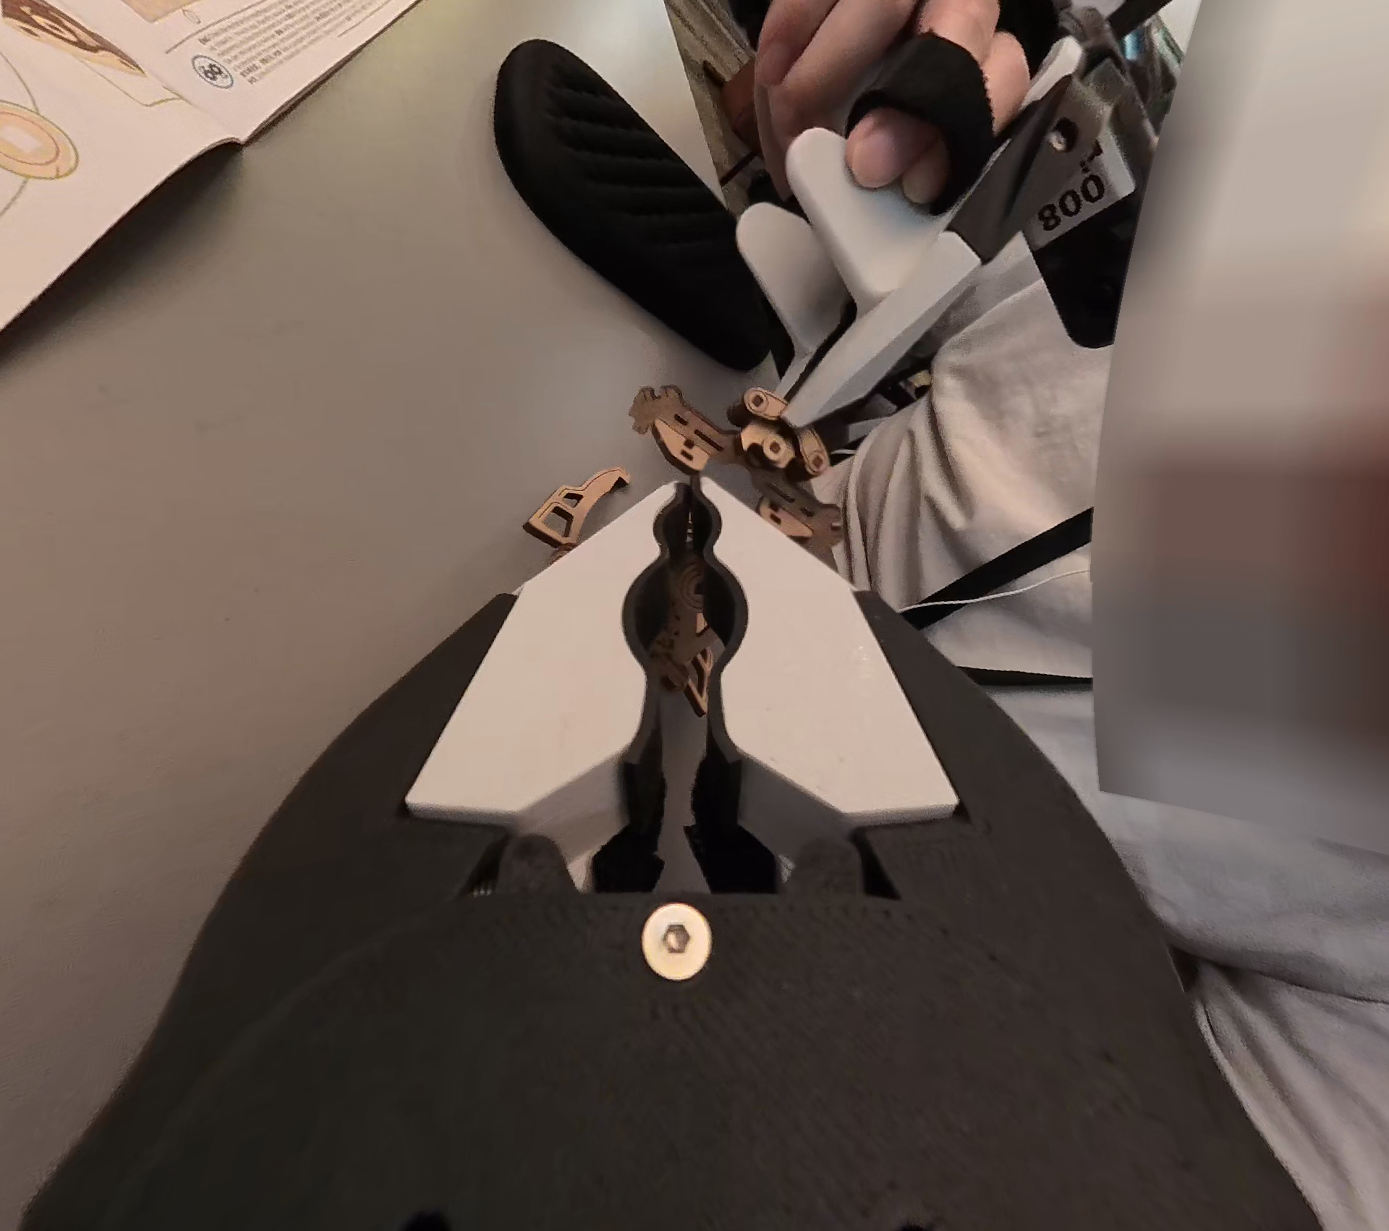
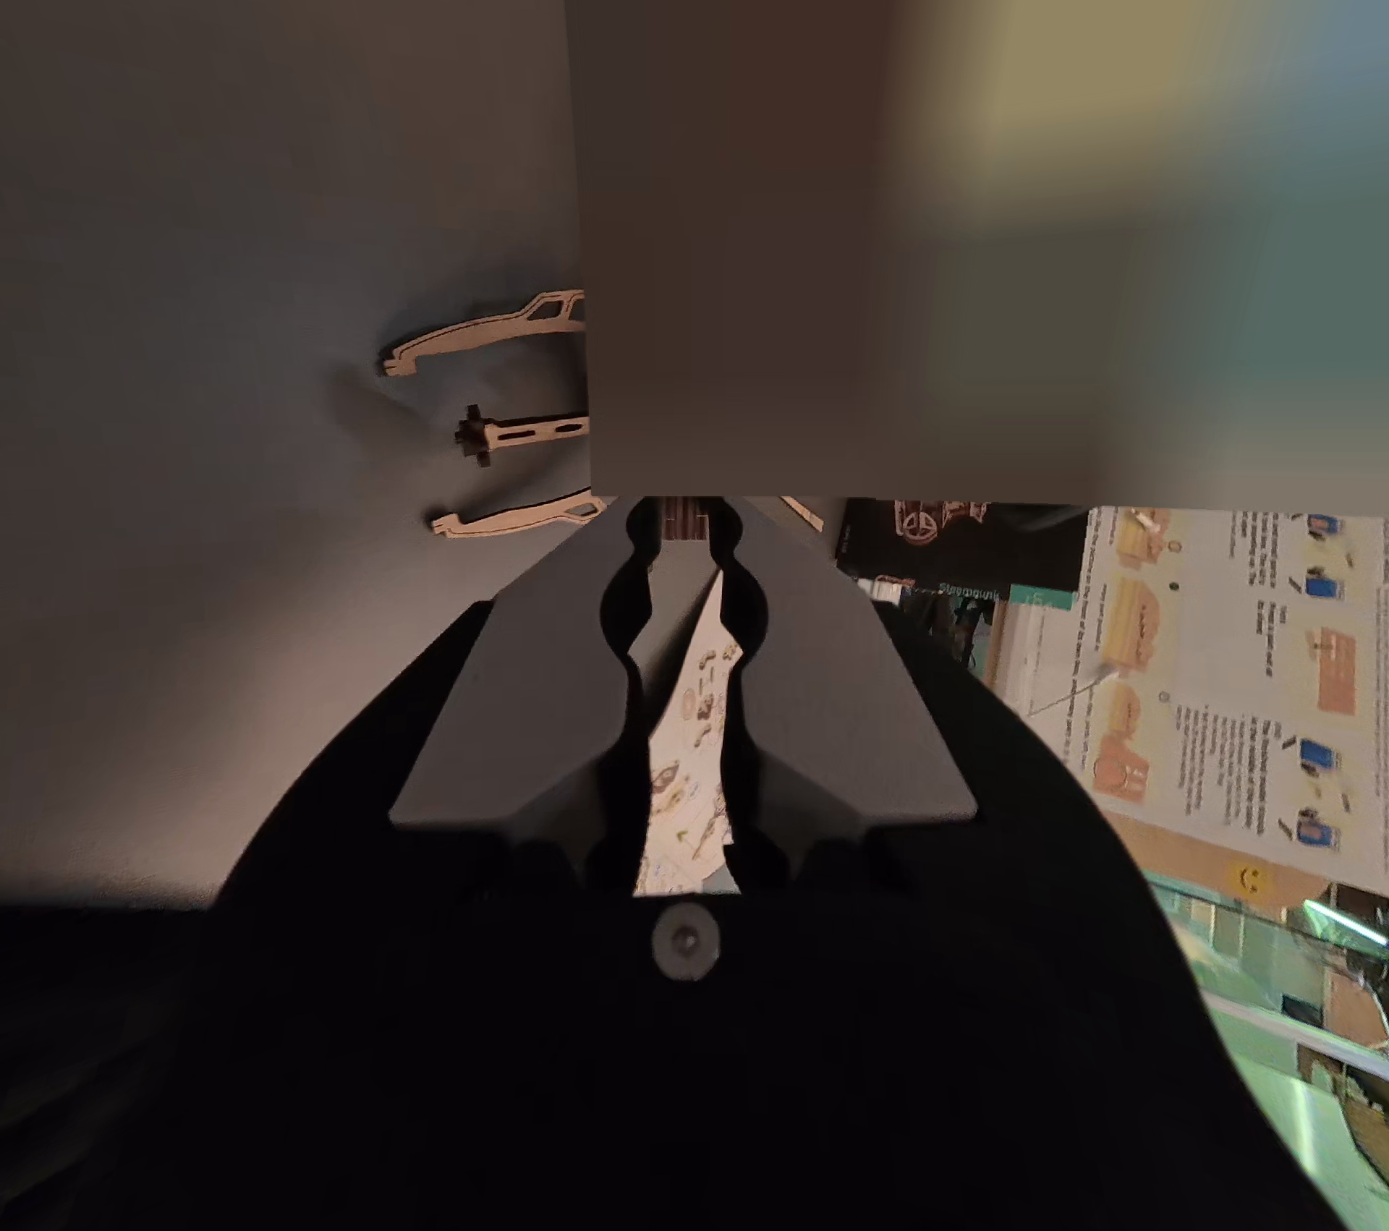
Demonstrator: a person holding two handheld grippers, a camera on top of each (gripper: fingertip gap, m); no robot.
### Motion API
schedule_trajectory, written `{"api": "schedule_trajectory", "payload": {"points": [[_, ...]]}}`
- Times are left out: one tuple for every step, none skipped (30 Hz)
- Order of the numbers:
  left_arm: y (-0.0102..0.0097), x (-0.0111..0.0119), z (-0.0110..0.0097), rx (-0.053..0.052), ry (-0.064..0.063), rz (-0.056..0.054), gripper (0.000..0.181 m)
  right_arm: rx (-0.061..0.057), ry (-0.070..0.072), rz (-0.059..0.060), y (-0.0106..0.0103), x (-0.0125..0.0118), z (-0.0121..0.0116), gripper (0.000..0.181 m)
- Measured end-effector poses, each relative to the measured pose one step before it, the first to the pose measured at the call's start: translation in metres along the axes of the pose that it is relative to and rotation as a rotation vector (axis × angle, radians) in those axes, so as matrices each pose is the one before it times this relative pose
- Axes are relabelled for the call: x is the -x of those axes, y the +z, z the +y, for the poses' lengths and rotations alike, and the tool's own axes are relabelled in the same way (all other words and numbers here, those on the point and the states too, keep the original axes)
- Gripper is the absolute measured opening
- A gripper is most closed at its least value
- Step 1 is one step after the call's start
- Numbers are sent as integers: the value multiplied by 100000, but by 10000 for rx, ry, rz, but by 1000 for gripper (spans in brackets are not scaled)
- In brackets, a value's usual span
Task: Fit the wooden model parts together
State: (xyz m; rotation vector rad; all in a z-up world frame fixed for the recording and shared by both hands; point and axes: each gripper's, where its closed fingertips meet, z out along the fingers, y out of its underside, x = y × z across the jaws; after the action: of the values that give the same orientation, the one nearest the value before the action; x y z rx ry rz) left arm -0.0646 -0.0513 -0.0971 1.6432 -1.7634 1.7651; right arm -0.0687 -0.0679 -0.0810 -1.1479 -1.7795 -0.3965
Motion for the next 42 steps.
{"api": "schedule_trajectory", "payload": {"points": [[53, -154, 15, 35, 26, 34, 0, 50, 104, 127, -198, 200, 93, 11], [20, -141, -48, -12, 13, 16, 0, 42, 115, 79, -197, 292, 107, 11], [-40, 31, -130, -62, -39, -90, 2, 47, 222, -131, -191, 648, 124, 11], [-95, 98, -191, -111, -79, -126, 8, 70, 238, -113, -255, 719, 147, 11], [-157, -9, -156, -112, -80, -82, 10, 56, 133, 118, -347, 479, 126, 11], [-181, -172, -86, -95, 1, -17, 9, 6, 117, 26, -377, 656, 14, 11], [-197, -188, -28, -79, 65, -72, 8, 44, 191, -136, -336, 869, -11, 11], [-170, -118, -4, -57, 96, -187, 8, 58, 178, -94, -248, 823, -9, 11], [-152, -193, -31, -56, 139, -214, 8, 36, 120, -83, -138, 795, -44, 11], [-126, -234, -37, -62, 182, -230, 8, 57, 89, -190, -34, 896, 26, 11], [-98, -248, 28, -13, 198, -255, 8, 106, 105, -128, 6, 722, 112, 11], [-112, -225, 23, -6, 185, -269, 8, -18, 127, -56, -32, 520, -17, 11], [-122, -92, -23, -44, 115, -329, 8, -133, 220, -19, -75, 352, -153, 11], [-166, -145, -66, -88, 55, -266, 8, -143, 214, 53, -132, 163, -170, 11], [-162, -416, -130, -161, 17, -58, 8, -99, 129, 9, -166, 192, -134, 11], [-179, -495, -114, -177, -52, 23, 8, -57, 87, -11, -169, 180, -119, 11], [-164, -270, -29, -147, -112, -93, 8, -29, 79, 16, -147, 120, -102, 11], [-151, -29, 84, -96, -121, -230, 8, -17, 57, 81, -105, 33, -88, 11], [-123, -115, 176, -67, -60, -210, 9, -15, 37, 57, -42, 106, -73, 11], [-74, -133, 265, -42, -57, -257, 9, -45, 45, -80, -2, 328, -136, 11], [-16, 1, 379, 4, -88, -444, 10, -72, 59, -93, 14, 380, -208, 11], [97, -109, 486, 34, 1, -488, 14, -97, 73, -56, 31, 316, -224, 11], [194, -374, 629, 81, 119, -458, 17, -85, 122, -30, 32, 228, -187, 11], [283, -653, 702, 77, 207, -382, 17, -106, 186, 11, 23, 96, -149, 11], [335, -898, 645, 31, 220, -239, 17, -99, 188, 2, -31, 71, -131, 11], [333, -883, 468, -56, 177, -220, 17, -62, 80, 178, -146, -244, -79, 11], [272, -734, 325, -150, 141, -227, 16, -79, 59, 194, -262, -346, -107, 11], [182, -756, 296, -174, 97, -82, 15, -10, 110, 138, -350, -409, -7, 11], [83, -577, 261, -160, -7, -42, 14, 154, -1, 292, -425, -749, 315, 11], [-20, -177, 160, -192, -111, -141, 14, 320, -149, 347, -385, -963, 732, 11], [-50, 27, 86, -215, -134, -161, 14, 467, -126, 188, -203, -878, 1162, 11], [44, -30, 38, -246, -109, -69, 15, 445, -17, -110, 78, -515, 1336, 11], [268, -136, 103, -225, -130, 21, 16, 320, -4, -20, 218, -592, 1191, 11], [519, -289, 282, -104, -137, 98, 20, 80, -183, 146, 304, -690, 812, 12], [600, -171, 203, -111, -19, -55, 23, -152, -246, -59, 304, -225, 342, 11], [590, -83, 183, -152, 191, -227, 25, -167, -220, -167, 318, 14, 222, 11], [544, -51, 259, -17, 305, -319, 25, 84, -160, -72, 369, -93, 489, 11], [493, 154, 154, -4, 320, -472, 26, 164, -199, -15, 389, -105, 533, 11], [513, 18, 134, 10, 306, -385, 28, 158, -189, -84, 399, 69, 480, 11], [524, -336, 243, 125, 250, -136, 29, 105, -79, -114, 374, 153, 385, 11], [585, -264, 371, 239, 173, -126, 30, -65, -6, -97, 267, 138, 126, 11], [616, -116, 451, 319, 183, -174, 30, -146, 26, -80, 182, 96, 4, 11]]}}
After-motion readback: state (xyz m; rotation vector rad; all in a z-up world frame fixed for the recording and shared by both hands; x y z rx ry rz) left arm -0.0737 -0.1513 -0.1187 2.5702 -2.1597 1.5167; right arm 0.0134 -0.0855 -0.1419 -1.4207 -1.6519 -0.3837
